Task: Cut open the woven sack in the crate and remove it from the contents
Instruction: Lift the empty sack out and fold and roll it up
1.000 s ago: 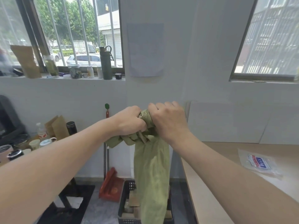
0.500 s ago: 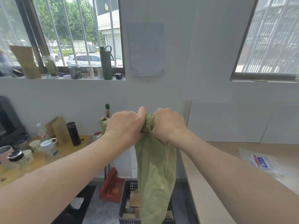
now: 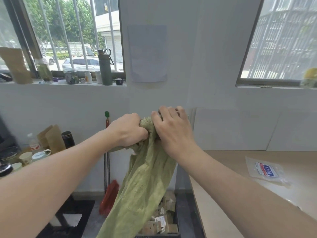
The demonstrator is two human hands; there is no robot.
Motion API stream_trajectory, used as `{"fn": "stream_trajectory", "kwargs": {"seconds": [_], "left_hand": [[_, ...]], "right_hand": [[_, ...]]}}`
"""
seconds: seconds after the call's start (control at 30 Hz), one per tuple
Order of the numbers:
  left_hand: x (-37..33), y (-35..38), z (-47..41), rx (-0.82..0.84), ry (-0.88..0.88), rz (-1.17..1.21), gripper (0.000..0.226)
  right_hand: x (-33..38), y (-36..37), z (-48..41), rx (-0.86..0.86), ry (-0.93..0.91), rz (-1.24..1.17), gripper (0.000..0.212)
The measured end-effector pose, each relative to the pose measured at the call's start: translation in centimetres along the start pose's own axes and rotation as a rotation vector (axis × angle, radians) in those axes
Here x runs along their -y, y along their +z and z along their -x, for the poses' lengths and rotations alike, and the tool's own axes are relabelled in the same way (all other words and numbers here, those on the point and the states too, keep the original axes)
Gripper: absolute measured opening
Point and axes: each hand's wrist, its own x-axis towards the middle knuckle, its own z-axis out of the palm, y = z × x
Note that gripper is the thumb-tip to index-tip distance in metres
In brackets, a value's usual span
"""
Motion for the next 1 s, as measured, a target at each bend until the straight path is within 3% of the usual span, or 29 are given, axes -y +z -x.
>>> {"fn": "stream_trajectory", "kwargs": {"seconds": [0.1,0.23,0.3,0.43,0.53,0.67,0.73,0.87,1.0], "left_hand": [[-1.0,-0.6,0.4,0.175,0.0,0.224,0.02],[-0.9,-0.5,0.9,0.266,0.123,0.265,0.022],[-0.7,-0.3,1.0,0.222,0.211,0.17,0.024],[-0.6,-0.1,1.9,0.172,0.252,-0.076,0.065],[-0.5,0.9,2.4,-0.005,0.277,-0.351,0.083],[-0.3,2.6,2.6,-0.267,0.19,-0.384,0.049],[-0.2,2.5,2.6,-0.27,0.152,-0.384,0.033],[0.0,1.6,2.7,-0.21,0.161,-0.406,0.025],[0.6,1.3,2.1,-0.15,0.082,-0.3,0.017]], "right_hand": [[-0.3,-0.6,-0.2,-0.047,0.023,0.032,0.024],[-0.8,-0.9,-0.7,-0.035,0.004,0.006,0.024],[-0.8,-1.2,-0.8,0.025,0.011,0.002,0.024],[-0.7,-1.6,-0.9,0.29,0.019,0.021,0.023],[-0.6,-2.3,-1.2,0.354,0.118,-0.062,0.028],[0.4,-2.9,-1.8,0.444,0.17,-0.194,0.031],[0.8,-3.1,-1.9,0.482,0.162,-0.22,0.031],[0.7,-3.6,-2.0,0.516,0.13,-0.212,0.029],[0.9,-3.5,-1.8,0.383,0.005,-0.193,0.021]]}}
